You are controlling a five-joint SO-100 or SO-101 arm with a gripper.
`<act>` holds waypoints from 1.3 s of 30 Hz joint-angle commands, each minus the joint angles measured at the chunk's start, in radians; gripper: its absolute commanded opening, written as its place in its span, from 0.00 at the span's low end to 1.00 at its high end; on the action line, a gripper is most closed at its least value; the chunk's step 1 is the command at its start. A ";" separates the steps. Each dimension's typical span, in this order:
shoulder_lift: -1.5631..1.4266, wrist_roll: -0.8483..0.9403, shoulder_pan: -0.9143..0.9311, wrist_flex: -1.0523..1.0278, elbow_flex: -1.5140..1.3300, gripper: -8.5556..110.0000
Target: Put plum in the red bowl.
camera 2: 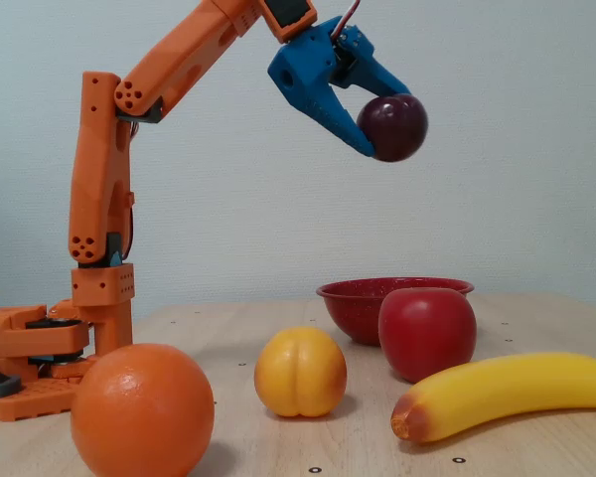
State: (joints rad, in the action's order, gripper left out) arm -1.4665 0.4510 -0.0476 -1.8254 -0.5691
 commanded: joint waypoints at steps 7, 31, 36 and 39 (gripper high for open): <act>-0.144 -0.126 -0.235 -0.046 0.035 0.07; 0.192 -0.261 -0.494 0.083 -0.034 0.07; 0.281 -0.221 -0.489 0.132 -0.017 0.07; 0.330 -0.213 -0.492 0.160 -0.003 0.07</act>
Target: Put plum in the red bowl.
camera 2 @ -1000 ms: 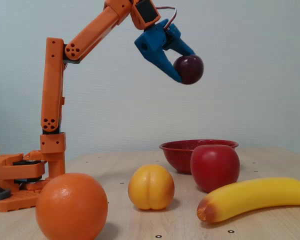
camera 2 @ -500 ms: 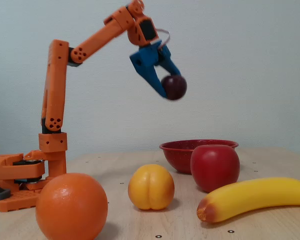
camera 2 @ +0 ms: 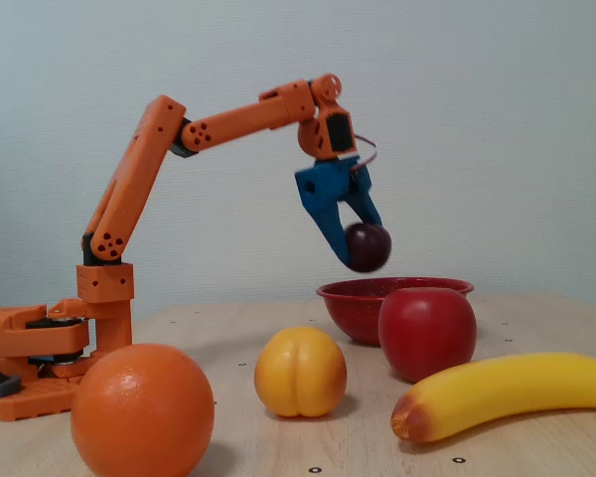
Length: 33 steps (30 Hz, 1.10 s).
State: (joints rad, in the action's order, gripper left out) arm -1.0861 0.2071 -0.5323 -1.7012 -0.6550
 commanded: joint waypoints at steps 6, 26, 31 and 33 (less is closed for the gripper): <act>0.048 0.048 -0.012 0.084 0.126 0.07; 0.241 0.137 0.017 0.118 0.222 0.47; 0.189 0.137 0.023 0.141 0.204 0.50; 0.163 0.137 0.028 0.152 0.196 0.50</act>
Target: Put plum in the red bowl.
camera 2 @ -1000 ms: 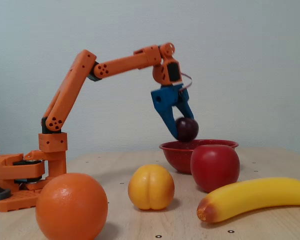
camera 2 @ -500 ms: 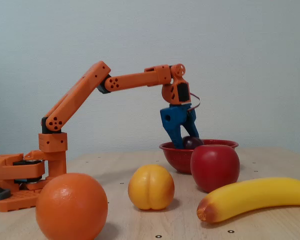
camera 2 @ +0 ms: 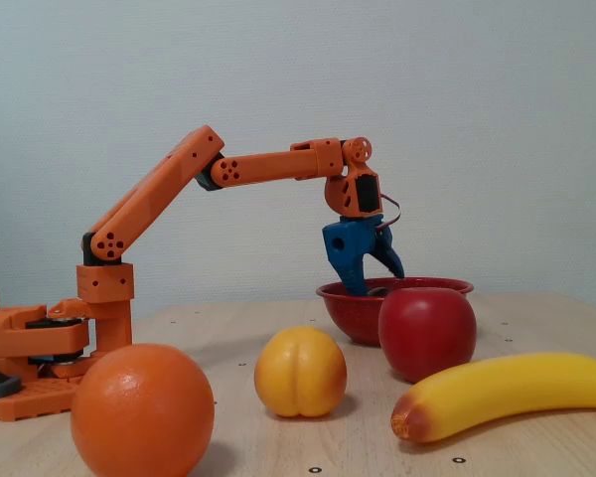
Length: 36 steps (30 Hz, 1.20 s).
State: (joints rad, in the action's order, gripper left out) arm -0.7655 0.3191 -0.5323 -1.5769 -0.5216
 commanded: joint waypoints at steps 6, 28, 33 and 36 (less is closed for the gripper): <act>-0.247 0.025 0.044 0.025 0.063 0.43; -0.445 0.031 0.114 -0.038 0.055 0.07; -0.537 0.029 0.143 0.011 -0.054 0.07; -0.643 0.028 0.173 0.067 -0.195 0.07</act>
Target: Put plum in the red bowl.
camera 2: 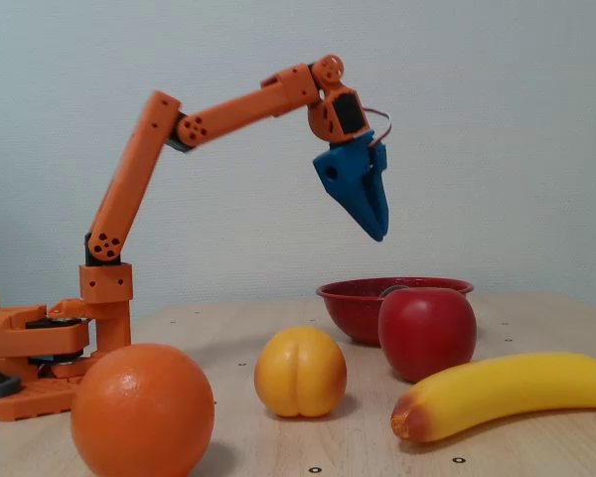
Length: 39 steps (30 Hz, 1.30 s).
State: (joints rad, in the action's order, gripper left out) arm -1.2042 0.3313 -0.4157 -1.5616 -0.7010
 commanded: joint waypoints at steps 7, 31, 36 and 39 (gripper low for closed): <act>-0.565 0.014 0.129 0.239 -0.522 0.07; -1.483 -0.002 0.360 0.367 -1.552 0.07; -1.638 -0.017 0.373 0.365 -1.709 0.07; -1.727 -0.026 0.385 0.367 -1.804 0.07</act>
State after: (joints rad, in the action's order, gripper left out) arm -2.8793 0.3313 -0.0660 -1.2134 -2.5188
